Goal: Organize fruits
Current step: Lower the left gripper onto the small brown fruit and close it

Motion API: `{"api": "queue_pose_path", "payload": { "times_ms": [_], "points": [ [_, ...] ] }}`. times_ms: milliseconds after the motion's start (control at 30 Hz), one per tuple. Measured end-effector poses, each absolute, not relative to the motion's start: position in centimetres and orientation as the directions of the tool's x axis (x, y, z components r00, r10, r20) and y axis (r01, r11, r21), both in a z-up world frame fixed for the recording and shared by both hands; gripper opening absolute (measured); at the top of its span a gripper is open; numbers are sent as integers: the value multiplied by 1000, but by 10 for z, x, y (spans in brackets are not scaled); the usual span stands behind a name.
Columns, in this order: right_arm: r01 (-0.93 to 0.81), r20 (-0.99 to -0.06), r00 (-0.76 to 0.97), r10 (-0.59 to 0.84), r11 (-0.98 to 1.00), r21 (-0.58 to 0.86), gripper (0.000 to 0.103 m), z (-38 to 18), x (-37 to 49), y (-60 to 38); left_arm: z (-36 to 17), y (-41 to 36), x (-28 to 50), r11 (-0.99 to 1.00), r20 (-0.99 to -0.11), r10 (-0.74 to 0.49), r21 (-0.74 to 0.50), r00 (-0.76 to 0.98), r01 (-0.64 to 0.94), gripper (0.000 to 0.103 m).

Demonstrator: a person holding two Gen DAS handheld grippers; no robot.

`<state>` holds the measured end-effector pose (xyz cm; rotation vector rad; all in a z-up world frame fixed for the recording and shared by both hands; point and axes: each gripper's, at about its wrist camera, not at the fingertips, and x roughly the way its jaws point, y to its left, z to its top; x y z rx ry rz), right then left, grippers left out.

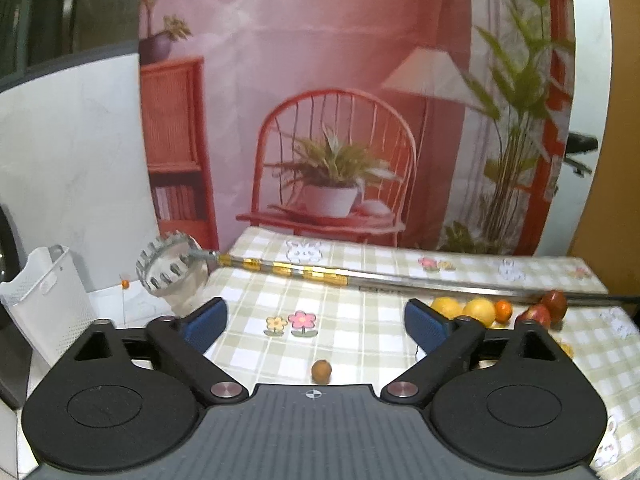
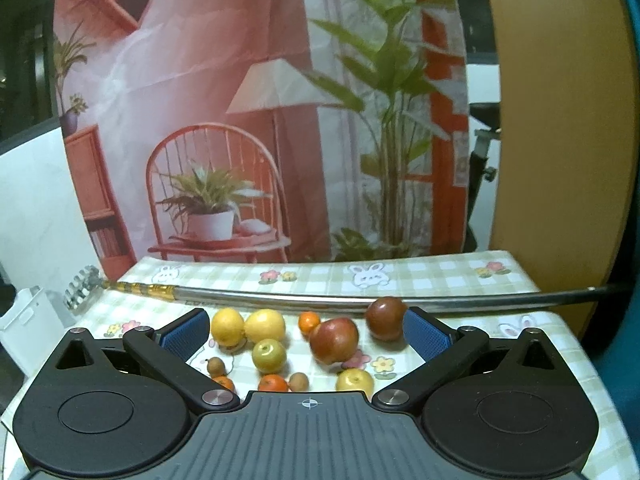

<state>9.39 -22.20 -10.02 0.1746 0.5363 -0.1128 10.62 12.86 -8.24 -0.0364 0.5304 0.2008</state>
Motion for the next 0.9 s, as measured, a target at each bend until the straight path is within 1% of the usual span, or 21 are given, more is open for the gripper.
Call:
{"api": "queue_pose_path", "payload": {
  "times_ms": [67,100,133,167,200,233,300,467,500,667,767,900],
  "points": [
    [153,-524,850,-58,978,139,102,-109,102,-222,-95,131,117,982,-526,173,31,833,-184,88],
    [152,-526,849,-58,979,139,101,-113,106,-222,-101,132,121,985,-538,162,31,827,-173,82],
    [156,-529,846,-61,978,137,100,-117,109,-222,-108,134,127,987,-554,144,23,820,-158,73],
    [160,-533,844,-65,978,134,99,-121,112,-222,-116,137,133,989,-572,123,8,811,-145,69],
    [164,-537,840,-69,978,130,97,-125,115,-222,-123,140,138,991,-587,106,-7,803,-135,62],
    [167,-541,838,-74,978,126,96,-128,117,-222,-129,143,142,992,-596,91,-20,798,-128,57],
    [176,-546,833,-84,977,118,91,-134,120,-222,-143,150,152,992,-606,70,-40,792,-118,51],
    [206,-567,818,-103,971,121,88,-150,129,-226,-174,157,174,992,-632,50,-58,773,-112,46],
    [211,-572,813,-104,970,124,87,-153,130,-227,-180,158,179,991,-642,47,-63,765,-114,45],
    [231,-600,792,-112,965,125,84,-166,139,-233,-211,167,202,988,-691,21,-96,722,-121,45],
    [236,-612,782,-113,964,123,84,-171,143,-234,-227,175,215,983,-713,29,-105,700,-148,39],
    [244,-620,777,-106,960,141,84,-177,148,-238,-242,181,225,979,-734,38,-107,678,-171,38]
  ]
}}
